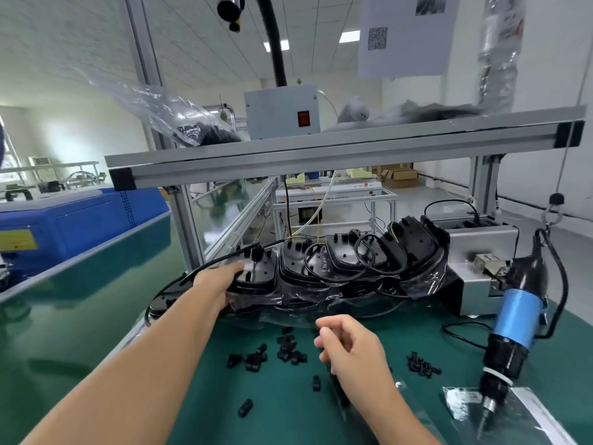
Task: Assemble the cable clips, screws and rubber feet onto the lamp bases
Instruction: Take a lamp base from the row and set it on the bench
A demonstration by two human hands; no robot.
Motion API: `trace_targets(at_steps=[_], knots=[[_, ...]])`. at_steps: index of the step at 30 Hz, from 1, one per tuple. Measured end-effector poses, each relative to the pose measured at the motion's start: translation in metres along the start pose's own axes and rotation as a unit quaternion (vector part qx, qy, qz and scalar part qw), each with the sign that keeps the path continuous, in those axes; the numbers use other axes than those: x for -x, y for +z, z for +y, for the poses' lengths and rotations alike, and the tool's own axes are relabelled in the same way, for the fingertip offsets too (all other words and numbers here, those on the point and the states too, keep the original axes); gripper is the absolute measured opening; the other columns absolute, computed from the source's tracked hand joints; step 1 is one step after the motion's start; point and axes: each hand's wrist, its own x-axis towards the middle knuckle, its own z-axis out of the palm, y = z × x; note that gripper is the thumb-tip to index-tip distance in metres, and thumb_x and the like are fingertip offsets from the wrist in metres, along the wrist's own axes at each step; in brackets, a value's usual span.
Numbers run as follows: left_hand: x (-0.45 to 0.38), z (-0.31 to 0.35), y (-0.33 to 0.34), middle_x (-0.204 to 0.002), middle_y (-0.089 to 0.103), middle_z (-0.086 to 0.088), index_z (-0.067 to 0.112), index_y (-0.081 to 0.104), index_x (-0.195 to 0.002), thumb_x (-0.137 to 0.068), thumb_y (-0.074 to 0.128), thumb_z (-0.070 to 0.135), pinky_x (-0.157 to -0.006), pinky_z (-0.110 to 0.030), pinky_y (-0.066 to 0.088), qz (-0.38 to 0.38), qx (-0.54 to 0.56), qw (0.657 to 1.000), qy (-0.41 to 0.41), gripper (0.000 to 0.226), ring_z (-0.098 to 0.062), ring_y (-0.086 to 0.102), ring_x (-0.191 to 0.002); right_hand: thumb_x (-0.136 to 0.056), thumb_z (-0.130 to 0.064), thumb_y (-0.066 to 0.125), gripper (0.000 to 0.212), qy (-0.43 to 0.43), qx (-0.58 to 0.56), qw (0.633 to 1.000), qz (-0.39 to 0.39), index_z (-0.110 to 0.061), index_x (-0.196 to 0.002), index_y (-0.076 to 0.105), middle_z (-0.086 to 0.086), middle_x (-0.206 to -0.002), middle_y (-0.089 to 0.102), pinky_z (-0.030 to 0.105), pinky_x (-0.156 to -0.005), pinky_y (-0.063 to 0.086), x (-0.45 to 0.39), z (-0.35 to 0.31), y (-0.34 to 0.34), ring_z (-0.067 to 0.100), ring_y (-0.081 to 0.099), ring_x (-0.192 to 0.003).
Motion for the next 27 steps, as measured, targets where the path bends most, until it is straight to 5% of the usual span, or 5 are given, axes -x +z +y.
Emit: trace_targets(at_steps=[4, 11, 17, 23, 27], knots=[[0.046, -0.016, -0.031, -0.109, 0.069, -0.017, 0.0, 0.065, -0.107, -0.064, 0.086, 0.045, -0.096, -0.051, 0.05, 0.003, 0.007, 0.998, 0.059, 0.066, -0.038, 0.065, -0.102, -0.096, -0.016, 0.056, 0.014, 0.031, -0.036, 0.999, -0.019, -0.022, -0.103, 0.066, 0.0, -0.081, 0.072, 0.021, -0.059, 0.05, 0.001, -0.002, 0.003, 0.005, 0.065, -0.066], [0.176, -0.07, -0.057, -0.082, 0.076, -0.001, 0.015, 0.073, -0.089, -0.069, 0.082, 0.039, -0.057, -0.018, 0.053, -0.054, 0.006, 0.987, 0.149, 0.033, -0.013, 0.073, -0.074, -0.069, -0.069, 0.059, 0.073, 0.133, -0.181, 0.97, -0.092, -0.028, -0.129, 0.053, -0.001, -0.121, 0.068, 0.042, -0.093, 0.055, 0.012, -0.029, 0.034, 0.017, 0.068, -0.105], [0.196, -0.083, -0.089, -0.08, 0.073, -0.008, 0.012, 0.069, -0.096, -0.07, 0.057, 0.068, -0.058, -0.027, 0.051, -0.096, 0.105, 0.99, 0.024, 0.063, -0.018, 0.065, -0.068, -0.085, -0.052, 0.065, 0.042, 0.193, -0.101, 0.972, -0.09, -0.021, -0.113, 0.067, -0.004, -0.102, 0.075, 0.042, -0.09, 0.055, 0.043, -0.026, 0.016, 0.018, 0.073, -0.092], [0.149, -0.069, -0.108, -0.058, 0.069, -0.004, 0.005, 0.052, -0.111, -0.103, 0.042, 0.028, -0.045, -0.02, 0.047, -0.068, 0.289, 0.95, -0.093, 0.026, -0.01, 0.061, -0.041, -0.087, -0.053, 0.061, 0.03, 0.222, 0.026, 0.967, -0.126, -0.027, -0.101, 0.068, -0.011, -0.086, 0.076, 0.02, -0.065, 0.056, 0.076, -0.019, -0.005, 0.007, 0.073, -0.077], [0.149, -0.066, -0.106, -0.058, 0.067, 0.005, 0.016, 0.065, -0.099, -0.102, 0.046, 0.024, -0.054, -0.021, 0.044, -0.106, 0.229, 0.966, -0.055, 0.021, -0.006, 0.063, -0.048, -0.086, -0.058, 0.059, 0.036, 0.229, 0.118, 0.96, -0.112, -0.025, -0.095, 0.071, -0.01, -0.084, 0.076, 0.032, -0.078, 0.058, 0.074, -0.025, -0.011, 0.01, 0.073, -0.077]])
